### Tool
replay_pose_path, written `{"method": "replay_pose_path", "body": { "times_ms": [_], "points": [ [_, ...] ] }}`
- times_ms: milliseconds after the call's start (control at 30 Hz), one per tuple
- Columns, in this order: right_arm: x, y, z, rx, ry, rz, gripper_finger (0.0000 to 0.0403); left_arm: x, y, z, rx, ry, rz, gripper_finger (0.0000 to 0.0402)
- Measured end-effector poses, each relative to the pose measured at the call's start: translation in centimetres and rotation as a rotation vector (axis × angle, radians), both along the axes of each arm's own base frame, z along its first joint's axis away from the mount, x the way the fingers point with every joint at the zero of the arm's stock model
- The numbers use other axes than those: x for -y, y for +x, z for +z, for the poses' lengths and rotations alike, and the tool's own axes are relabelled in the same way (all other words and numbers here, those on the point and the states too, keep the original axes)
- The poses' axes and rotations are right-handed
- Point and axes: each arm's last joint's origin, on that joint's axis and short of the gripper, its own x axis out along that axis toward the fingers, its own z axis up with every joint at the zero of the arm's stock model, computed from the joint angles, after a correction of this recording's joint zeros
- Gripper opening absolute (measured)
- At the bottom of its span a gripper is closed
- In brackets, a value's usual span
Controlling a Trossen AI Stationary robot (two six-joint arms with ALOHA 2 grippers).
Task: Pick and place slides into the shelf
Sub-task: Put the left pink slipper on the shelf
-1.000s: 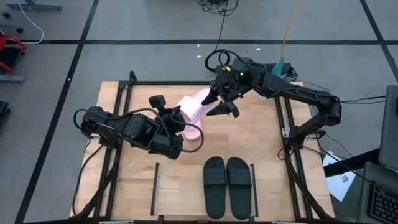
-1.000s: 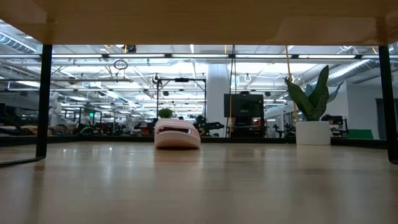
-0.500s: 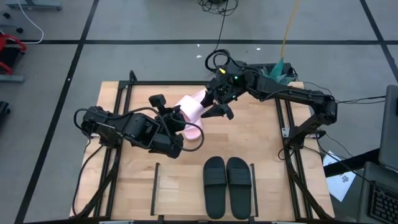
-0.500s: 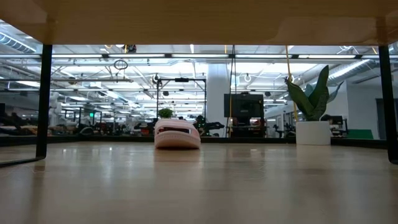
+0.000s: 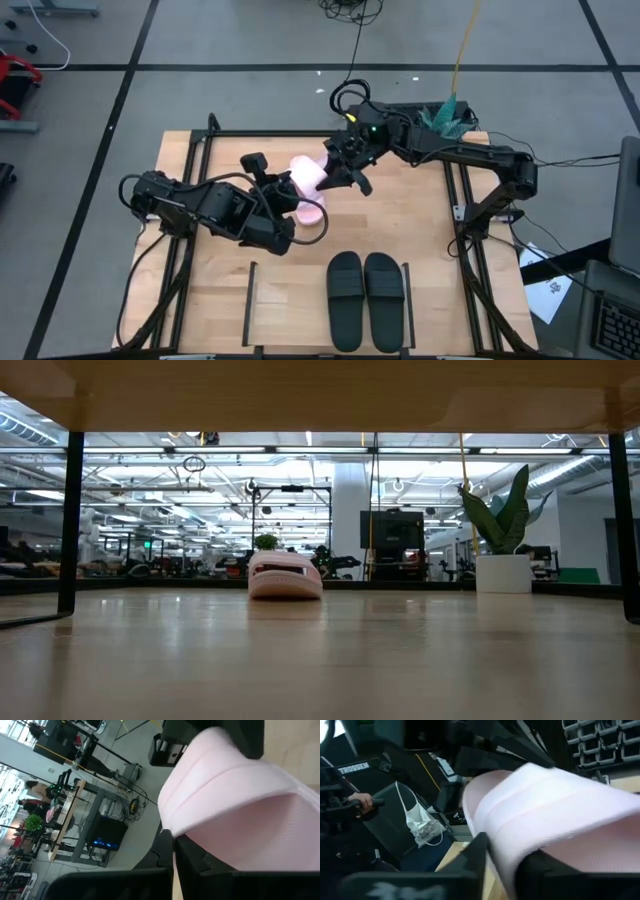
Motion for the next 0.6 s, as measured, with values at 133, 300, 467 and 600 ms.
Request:
{"method": "replay_pose_path", "body": {
  "times_ms": [133, 300, 467, 600],
  "points": [
    [-0.1, 0.0, 0.1, 0.019, -0.010, 0.023, 0.0011, 0.0, 0.0, 0.0, -0.007, -0.014, -0.008, 0.0000],
    [-0.1, 0.0, 0.4, 0.027, 0.021, 0.051, 0.0005, 0.7, -0.2, 0.0, -0.035, 0.001, -0.050, 0.0000],
    [-0.3, -0.7, 1.1, 0.050, 0.009, 0.053, 0.0003, 1.9, -0.7, 0.1, -0.086, 0.057, -0.122, 0.0007],
    [0.1, -1.1, 1.4, 0.058, 0.000, 0.035, 0.0003, 2.2, -1.8, 0.8, -0.079, 0.079, -0.141, 0.0027]
  ]
}}
